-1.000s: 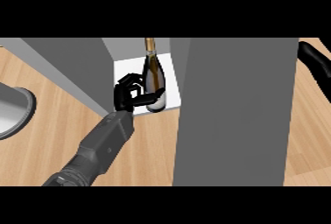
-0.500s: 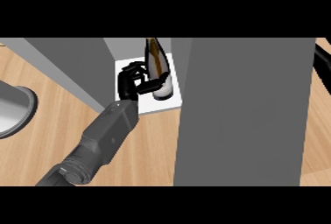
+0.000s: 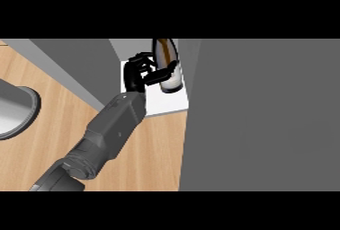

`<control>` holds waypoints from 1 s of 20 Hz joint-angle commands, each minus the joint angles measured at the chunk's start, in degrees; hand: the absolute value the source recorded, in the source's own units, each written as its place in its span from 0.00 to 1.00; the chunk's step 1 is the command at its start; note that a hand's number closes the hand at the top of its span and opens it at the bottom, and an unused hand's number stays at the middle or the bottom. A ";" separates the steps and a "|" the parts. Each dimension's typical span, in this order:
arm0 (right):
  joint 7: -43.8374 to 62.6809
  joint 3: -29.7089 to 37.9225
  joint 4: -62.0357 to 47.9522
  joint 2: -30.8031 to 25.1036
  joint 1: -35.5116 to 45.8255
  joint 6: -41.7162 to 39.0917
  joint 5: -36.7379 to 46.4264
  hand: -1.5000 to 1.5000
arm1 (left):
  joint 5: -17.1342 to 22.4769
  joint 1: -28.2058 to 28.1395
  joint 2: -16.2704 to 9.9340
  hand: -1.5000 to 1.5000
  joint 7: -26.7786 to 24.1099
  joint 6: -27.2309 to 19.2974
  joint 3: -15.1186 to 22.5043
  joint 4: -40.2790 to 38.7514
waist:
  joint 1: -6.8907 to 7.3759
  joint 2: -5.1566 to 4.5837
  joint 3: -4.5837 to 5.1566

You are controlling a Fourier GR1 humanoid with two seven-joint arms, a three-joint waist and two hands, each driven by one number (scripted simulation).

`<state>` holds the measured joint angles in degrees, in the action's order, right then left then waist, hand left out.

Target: Pick up the wine, place it into the cabinet and close the cabinet

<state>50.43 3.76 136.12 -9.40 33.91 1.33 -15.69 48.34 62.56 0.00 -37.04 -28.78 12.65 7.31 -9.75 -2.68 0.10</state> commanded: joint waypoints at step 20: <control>-1.25 1.31 0.71 -0.14 -0.88 -1.61 -1.82 0.00 | -8.78 3.44 -4.25 1.00 2.62 -11.02 7.35 -7.28 | 0.26 -1.07 -0.01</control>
<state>48.66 4.78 135.81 -9.37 32.92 -0.34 -16.41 41.53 66.72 -3.32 -34.74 -37.23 18.17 0.48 -9.22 -3.63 0.05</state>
